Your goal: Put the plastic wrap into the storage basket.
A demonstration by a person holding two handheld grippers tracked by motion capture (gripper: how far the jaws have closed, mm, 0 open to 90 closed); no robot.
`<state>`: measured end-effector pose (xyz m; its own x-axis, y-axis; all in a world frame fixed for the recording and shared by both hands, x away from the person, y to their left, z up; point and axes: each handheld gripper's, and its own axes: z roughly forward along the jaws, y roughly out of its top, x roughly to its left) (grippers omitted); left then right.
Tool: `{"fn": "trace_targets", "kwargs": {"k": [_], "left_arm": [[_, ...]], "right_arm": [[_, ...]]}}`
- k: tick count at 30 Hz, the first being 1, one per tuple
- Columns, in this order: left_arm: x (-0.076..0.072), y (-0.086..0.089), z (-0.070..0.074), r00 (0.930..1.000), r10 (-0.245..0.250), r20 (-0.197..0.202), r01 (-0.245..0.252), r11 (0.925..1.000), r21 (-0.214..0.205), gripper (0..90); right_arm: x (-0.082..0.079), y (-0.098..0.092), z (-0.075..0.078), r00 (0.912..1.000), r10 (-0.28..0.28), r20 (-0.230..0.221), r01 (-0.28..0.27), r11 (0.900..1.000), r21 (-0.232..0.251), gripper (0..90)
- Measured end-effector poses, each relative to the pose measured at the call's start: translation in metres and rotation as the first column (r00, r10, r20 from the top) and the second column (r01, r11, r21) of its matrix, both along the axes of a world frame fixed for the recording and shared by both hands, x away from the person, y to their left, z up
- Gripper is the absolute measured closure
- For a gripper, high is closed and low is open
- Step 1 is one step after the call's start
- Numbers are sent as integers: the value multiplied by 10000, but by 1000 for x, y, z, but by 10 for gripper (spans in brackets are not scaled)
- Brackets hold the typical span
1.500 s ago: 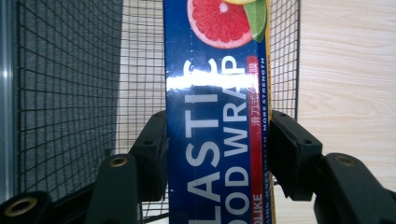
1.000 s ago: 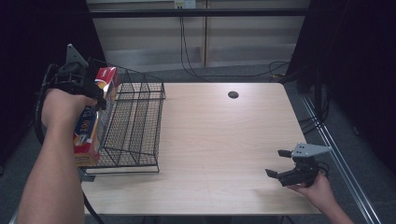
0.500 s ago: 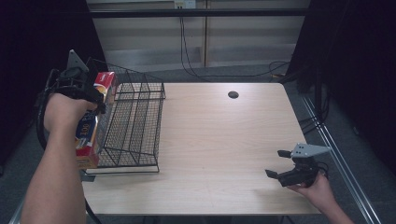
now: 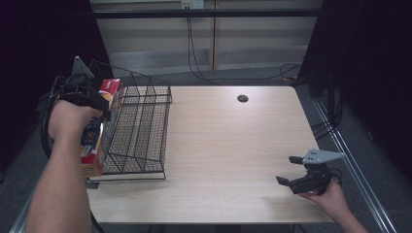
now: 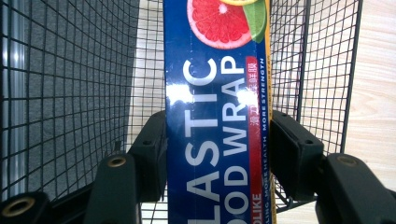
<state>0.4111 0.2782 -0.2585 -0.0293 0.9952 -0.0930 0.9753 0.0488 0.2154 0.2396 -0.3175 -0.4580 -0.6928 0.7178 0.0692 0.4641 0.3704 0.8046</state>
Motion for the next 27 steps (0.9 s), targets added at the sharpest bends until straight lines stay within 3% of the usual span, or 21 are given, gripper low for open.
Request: {"fn": "trace_targets", "kwargs": {"k": [3, 16, 17, 24, 27], "left_arm": [[1, 0, -1, 9999, -165, 30, 165, 9997, 197, 447], [1, -2, -3, 9999, -128, -13, 129, 9996, 235, 437], [2, -3, -4, 10000, 26, -17, -26, 10000, 96, 435], [3, -2, -7, 10000, 50, 83, -53, 9995, 312, 428], [3, -1, -8, 10000, -75, -48, 77, 9992, 392, 427]], "right_arm": [[0, 0, 0, 10000, -38, 5, 38, 10000, -31, 68], [0, 0, 0, 10000, 7, -31, -7, 10000, -26, 69], [0, 1, 0, 10000, 9, -29, -9, 10000, -24, 69], [0, 1, 0, 10000, 13, -60, -13, 10000, -10, 69], [0, 1, 0, 10000, 4, -53, -5, 10000, -9, 69]]}}
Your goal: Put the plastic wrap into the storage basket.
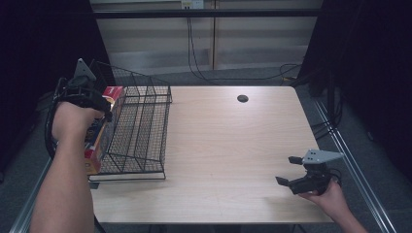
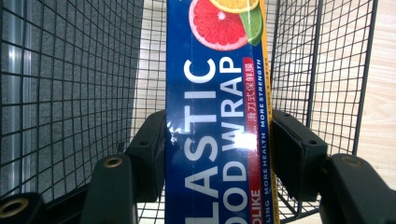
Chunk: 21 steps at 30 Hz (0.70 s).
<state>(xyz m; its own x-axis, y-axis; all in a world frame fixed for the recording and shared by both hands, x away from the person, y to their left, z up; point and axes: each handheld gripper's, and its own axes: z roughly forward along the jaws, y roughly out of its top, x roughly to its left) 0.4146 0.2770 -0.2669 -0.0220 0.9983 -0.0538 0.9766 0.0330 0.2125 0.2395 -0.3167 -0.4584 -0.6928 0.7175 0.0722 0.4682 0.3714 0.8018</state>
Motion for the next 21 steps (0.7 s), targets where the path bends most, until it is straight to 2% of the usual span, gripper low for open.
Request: {"fn": "trace_targets", "kwargs": {"k": [9, 13, 14, 15, 17, 19, 20, 21], "left_arm": [[2, 1, -5, 9998, -91, -162, 91, 10000, -15, 419], [2, -1, -3, 9999, -91, -74, 92, 10000, 28, 418], [2, -1, 0, 9999, -109, 127, 111, 9999, -123, 418], [1, -2, 8, 9988, -32, 495, 44, 9997, -240, 444], [1, -3, 11, 9987, -111, 500, 123, 9996, -246, 415], [-1, -8, 17, 9975, -264, 655, 300, 9980, -553, 400], [-1, -9, 18, 9972, -339, 665, 371, 9982, -471, 394], [-2, -11, 19, 9972, -270, 694, 312, 9978, -590, 390]], "right_arm": [[0, 0, 0, 10000, 21, -29, -21, 10000, -29, 68], [0, 0, 0, 10000, 18, -25, -18, 10000, -39, 68], [0, 0, 0, 10000, 57, -45, -57, 10000, 9, 69], [0, -1, 0, 10000, 29, -34, -29, 10000, -16, 69], [0, 0, 0, 10000, 10, -4, -10, 10000, -1, 69], [-1, 0, 1, 10000, 41, -21, -42, 10000, -15, 69], [-1, 0, 1, 10000, 91, -2, -91, 10000, 1, 69], [-1, 0, 1, 10000, 60, 30, -60, 10000, -31, 68]]}}
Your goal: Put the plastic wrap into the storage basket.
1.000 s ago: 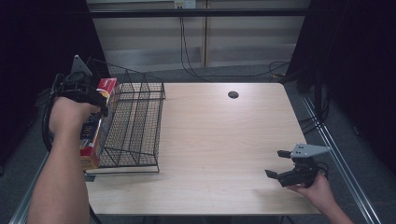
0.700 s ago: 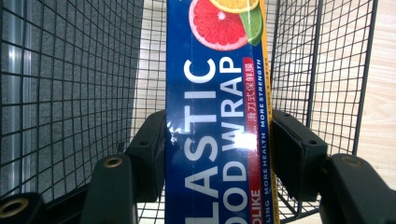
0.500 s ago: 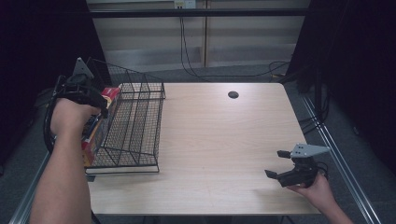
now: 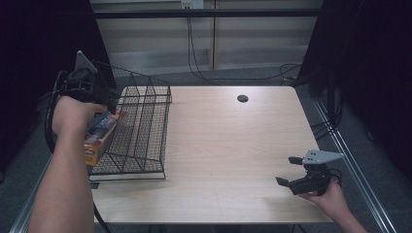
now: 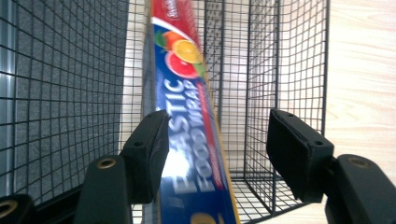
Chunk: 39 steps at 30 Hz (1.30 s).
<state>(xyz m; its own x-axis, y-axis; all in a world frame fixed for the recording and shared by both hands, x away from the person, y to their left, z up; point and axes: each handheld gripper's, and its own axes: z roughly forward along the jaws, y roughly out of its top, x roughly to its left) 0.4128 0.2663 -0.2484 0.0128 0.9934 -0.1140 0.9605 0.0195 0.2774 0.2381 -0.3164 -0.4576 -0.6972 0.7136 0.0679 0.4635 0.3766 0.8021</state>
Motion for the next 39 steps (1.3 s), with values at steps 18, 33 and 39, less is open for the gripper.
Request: {"fn": "trace_targets", "kwargs": {"k": [18, 33, 39], "left_arm": [[-8, -39, 16, 9809, -1210, 1524, 1364, 9861, -952, 215], [-10, -77, 2, 9545, -2223, 1986, 2505, 9593, -1304, 198], [-12, -91, -10, 9437, -2571, 2080, 2900, 9456, -1472, 187]], "right_arm": [[-3, -3, 1, 9999, -100, 40, 100, 9999, 13, 69], [-3, -3, 2, 9999, -118, 117, 118, 9999, 8, 69], [-3, -2, 2, 9998, -136, 158, 136, 9999, 3, 69]]}}
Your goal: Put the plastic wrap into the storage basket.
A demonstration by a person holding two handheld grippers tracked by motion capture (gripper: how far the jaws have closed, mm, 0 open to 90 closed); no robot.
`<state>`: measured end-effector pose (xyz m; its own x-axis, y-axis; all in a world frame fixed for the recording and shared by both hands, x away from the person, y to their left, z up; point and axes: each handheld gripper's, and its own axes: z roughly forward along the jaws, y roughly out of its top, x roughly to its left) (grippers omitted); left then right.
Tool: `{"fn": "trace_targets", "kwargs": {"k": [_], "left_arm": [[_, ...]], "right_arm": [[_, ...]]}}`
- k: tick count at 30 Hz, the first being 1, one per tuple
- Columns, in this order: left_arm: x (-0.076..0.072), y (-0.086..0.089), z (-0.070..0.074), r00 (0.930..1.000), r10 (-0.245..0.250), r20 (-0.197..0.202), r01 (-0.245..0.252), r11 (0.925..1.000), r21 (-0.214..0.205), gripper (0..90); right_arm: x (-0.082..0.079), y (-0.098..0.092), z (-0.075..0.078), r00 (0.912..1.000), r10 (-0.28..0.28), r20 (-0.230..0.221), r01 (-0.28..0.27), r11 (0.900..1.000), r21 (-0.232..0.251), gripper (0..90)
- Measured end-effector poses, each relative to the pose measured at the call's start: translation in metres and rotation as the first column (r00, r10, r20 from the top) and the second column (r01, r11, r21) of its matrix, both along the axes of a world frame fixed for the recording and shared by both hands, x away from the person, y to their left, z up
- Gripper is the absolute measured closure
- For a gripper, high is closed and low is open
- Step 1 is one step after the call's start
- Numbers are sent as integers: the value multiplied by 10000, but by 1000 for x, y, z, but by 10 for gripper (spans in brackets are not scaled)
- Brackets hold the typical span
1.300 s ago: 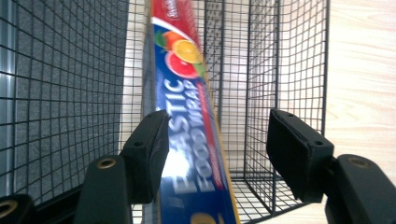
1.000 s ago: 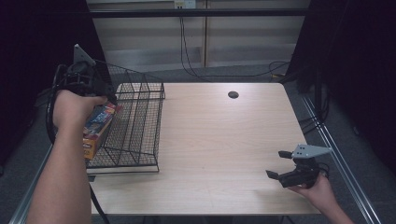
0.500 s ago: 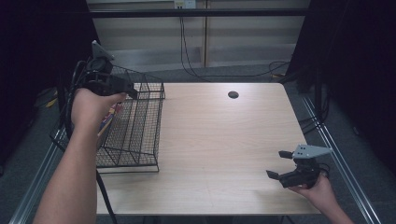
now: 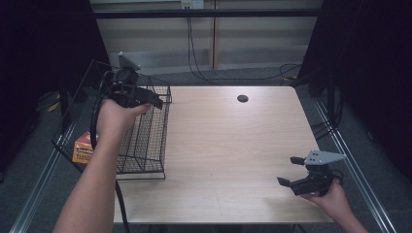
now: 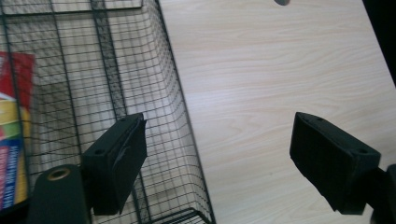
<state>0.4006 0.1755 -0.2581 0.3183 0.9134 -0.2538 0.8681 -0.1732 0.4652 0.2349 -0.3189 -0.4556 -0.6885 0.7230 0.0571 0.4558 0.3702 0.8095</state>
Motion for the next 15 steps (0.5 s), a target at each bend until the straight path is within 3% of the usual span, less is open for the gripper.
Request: {"fn": "trace_targets", "kwargs": {"k": [15], "left_arm": [[-4, -27, -20, 9971, -692, 303, 708, 9959, -556, 165]], "right_arm": [[0, 0, 0, 10000, -19, -26, 19, 10000, 11, 68]]}}
